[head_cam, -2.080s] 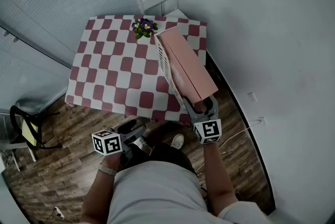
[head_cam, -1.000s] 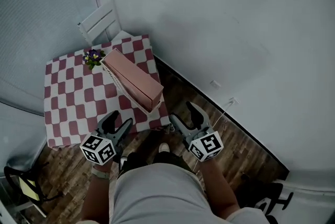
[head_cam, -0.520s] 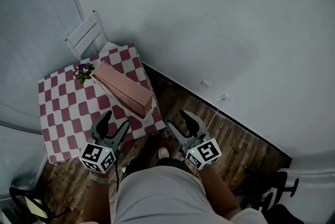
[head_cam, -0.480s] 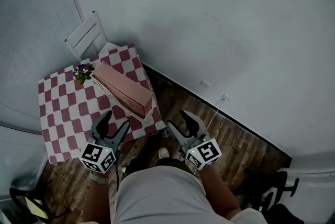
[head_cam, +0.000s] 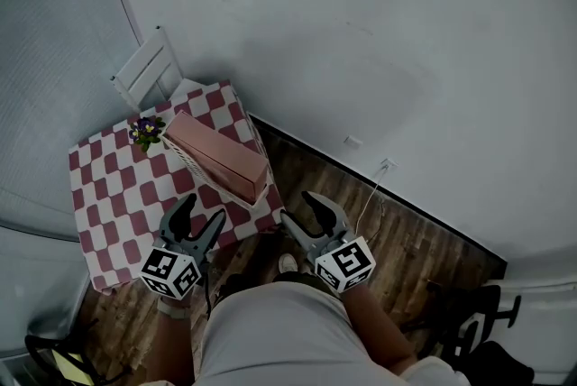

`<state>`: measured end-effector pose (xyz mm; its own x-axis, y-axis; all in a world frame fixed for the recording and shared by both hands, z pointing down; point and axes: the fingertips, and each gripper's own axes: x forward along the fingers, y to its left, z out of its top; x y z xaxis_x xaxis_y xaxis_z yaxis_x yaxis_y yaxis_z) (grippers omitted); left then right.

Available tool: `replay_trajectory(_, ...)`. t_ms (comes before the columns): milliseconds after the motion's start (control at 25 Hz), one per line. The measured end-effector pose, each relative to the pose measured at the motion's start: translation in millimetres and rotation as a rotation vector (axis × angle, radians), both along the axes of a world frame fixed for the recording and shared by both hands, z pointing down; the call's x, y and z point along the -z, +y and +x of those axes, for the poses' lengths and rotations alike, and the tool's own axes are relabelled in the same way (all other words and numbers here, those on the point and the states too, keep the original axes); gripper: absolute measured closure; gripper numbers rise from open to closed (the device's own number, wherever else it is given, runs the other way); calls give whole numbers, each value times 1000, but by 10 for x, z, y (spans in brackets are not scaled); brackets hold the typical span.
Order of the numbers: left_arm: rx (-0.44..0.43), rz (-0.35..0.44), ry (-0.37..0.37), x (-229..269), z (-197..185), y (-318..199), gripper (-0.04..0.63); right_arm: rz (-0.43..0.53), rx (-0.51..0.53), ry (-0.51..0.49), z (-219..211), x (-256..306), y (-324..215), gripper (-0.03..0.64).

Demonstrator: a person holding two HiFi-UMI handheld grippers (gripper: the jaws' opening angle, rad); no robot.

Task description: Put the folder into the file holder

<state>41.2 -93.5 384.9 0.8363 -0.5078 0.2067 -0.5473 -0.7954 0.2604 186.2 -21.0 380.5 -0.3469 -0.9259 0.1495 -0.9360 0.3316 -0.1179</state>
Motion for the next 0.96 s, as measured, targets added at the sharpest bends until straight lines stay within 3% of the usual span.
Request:
replay_trajectory(520, -20, -45, 4, -109, -238, 84, 307, -45, -8, 9, -290, -99, 40, 385)
replay_trajectory(960, 2, -37, -15, -178, -504, 100, 307, -80, 12, 13, -523, -209, 34, 385)
